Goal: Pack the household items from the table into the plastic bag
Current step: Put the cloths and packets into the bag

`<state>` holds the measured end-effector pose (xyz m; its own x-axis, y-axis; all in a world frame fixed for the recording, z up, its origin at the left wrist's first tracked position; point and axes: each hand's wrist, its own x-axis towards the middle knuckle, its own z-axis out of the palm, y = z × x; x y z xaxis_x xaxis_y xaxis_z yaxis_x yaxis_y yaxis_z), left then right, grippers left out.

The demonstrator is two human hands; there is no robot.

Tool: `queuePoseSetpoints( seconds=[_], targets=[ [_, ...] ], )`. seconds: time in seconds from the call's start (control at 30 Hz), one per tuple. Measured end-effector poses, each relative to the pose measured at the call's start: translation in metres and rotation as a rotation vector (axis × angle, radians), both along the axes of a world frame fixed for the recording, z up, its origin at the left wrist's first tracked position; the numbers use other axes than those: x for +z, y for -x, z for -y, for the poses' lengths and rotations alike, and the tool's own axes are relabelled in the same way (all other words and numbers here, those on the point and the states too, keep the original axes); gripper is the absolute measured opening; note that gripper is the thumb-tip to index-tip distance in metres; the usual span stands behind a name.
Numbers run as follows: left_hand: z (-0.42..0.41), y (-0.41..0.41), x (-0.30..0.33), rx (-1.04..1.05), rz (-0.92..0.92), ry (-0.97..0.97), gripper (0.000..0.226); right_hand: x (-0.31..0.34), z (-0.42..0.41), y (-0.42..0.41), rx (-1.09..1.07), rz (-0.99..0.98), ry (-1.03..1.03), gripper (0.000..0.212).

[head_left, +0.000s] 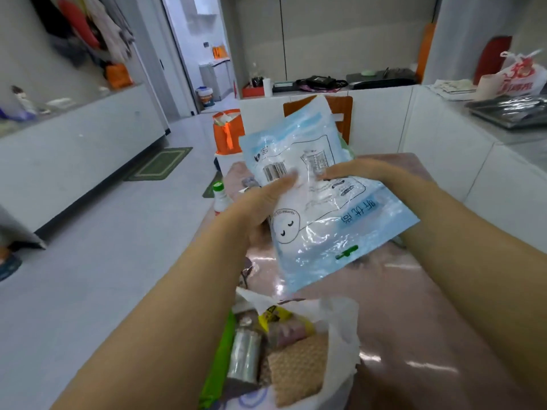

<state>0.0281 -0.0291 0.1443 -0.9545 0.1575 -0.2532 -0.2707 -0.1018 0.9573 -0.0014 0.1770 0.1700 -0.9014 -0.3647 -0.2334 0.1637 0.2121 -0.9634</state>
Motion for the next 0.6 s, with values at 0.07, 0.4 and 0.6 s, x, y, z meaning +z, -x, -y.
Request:
queuePoseSetpoints(
  seconds=[0.07,0.4,0.6],
  targets=[
    [0.029,-0.013,0.001,0.113,-0.022,0.065,0.06,0.002,0.019,-0.01,-0.048,0.053,0.123,0.02],
    [0.12,-0.087,-0.033,0.151,-0.191,0.423,0.018,-0.04,0.086,-0.077,-0.214,0.219,0.444,0.015],
    [0.124,-0.099,-0.049,-0.158,0.242,-0.268,0.065,-0.082,0.107,-0.11,-0.184,0.347,0.362,0.012]
  ],
)
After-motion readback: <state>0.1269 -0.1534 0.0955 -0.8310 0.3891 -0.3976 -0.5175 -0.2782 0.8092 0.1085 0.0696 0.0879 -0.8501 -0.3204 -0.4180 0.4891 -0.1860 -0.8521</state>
